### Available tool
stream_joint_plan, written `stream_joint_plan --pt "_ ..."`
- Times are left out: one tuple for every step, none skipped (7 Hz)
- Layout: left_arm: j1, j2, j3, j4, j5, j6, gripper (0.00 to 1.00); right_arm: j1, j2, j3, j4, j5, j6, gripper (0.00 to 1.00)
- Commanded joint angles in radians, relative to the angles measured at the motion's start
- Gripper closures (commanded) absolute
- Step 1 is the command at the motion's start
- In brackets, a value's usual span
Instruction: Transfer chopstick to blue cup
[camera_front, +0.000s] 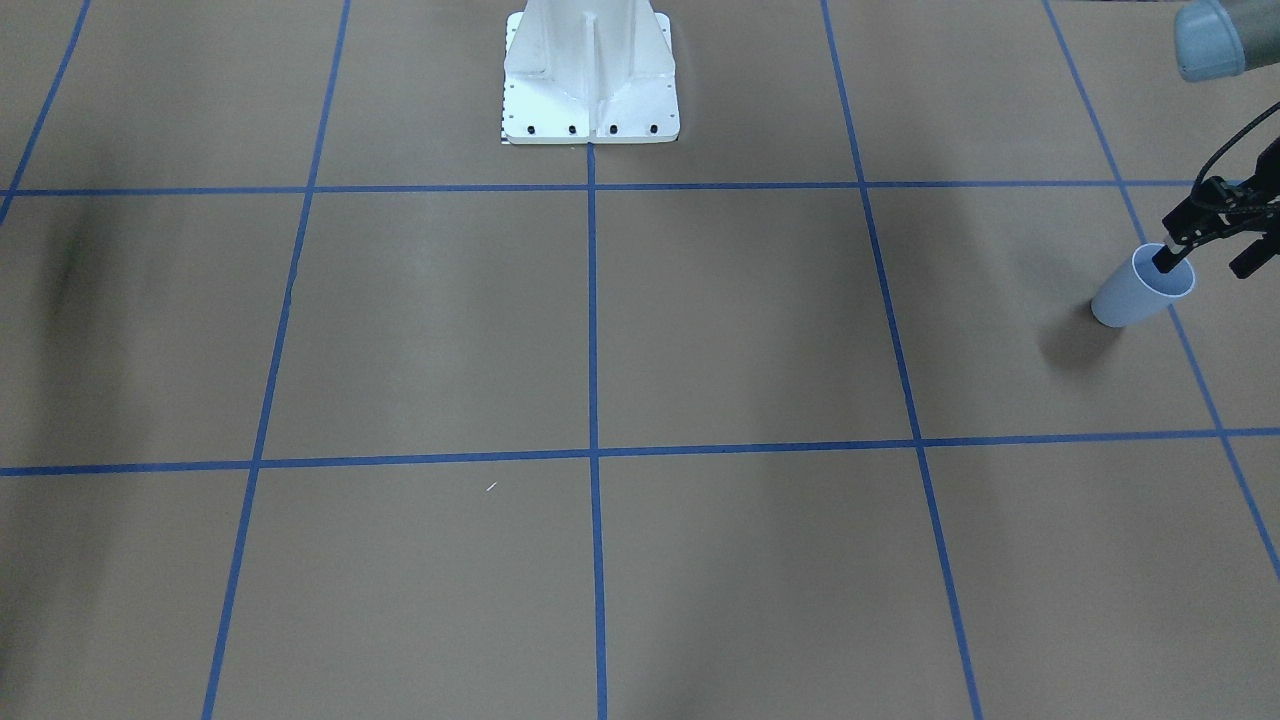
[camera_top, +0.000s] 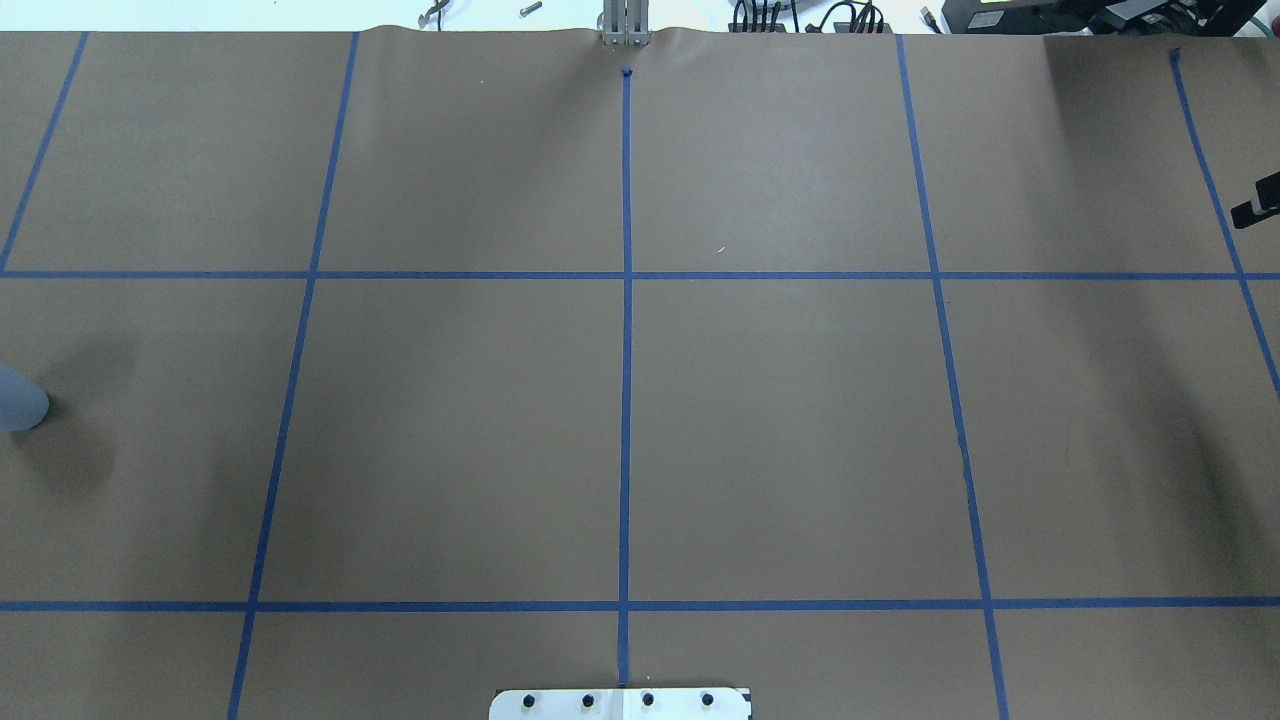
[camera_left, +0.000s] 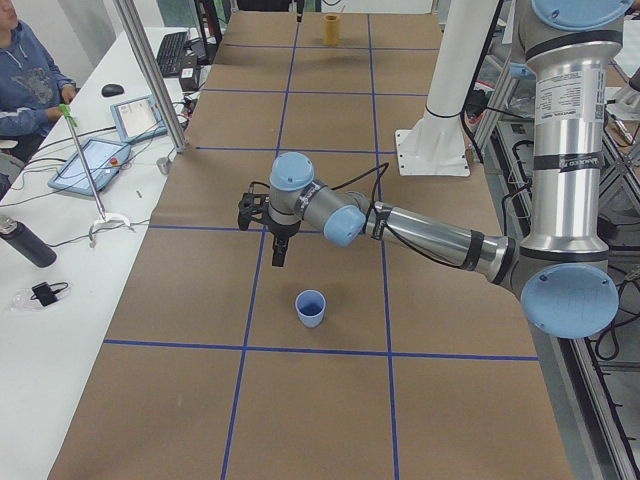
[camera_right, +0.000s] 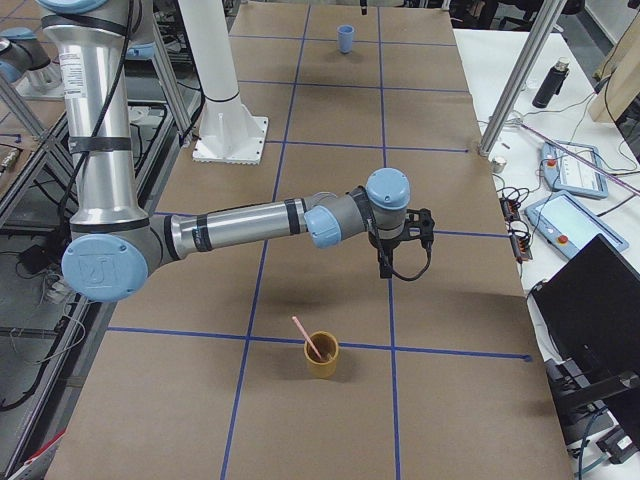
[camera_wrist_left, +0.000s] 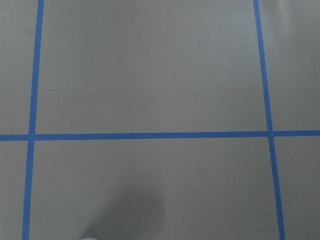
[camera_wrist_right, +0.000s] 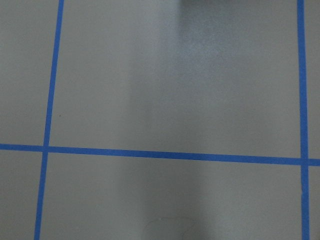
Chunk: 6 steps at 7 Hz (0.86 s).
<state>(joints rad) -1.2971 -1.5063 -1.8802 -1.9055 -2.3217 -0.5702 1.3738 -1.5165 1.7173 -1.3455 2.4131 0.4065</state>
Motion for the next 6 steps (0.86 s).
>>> stream_joint_plan --pt "-0.004 0.049 0.030 -0.001 -0.002 0.024 0.02 -0.033 0.007 0.007 0.002 -0.023 -0.001 0.00" --pt "-0.007 0.111 0.029 -0.007 -0.005 0.073 0.02 -0.048 0.013 0.007 0.002 -0.031 0.000 0.00" --pt "-0.005 0.168 0.038 -0.013 0.001 0.107 0.02 -0.050 0.013 0.010 0.002 -0.031 -0.002 0.00" --pt "-0.007 0.173 0.077 -0.020 0.004 0.157 0.02 -0.050 0.012 0.021 0.002 -0.032 -0.002 0.00" --pt "-0.002 0.158 0.179 -0.064 0.001 0.159 0.02 -0.050 0.012 0.022 0.002 -0.032 -0.002 0.00" --pt "-0.001 0.131 0.212 -0.094 -0.001 0.135 0.02 -0.051 0.012 0.030 0.002 -0.031 0.000 0.00"
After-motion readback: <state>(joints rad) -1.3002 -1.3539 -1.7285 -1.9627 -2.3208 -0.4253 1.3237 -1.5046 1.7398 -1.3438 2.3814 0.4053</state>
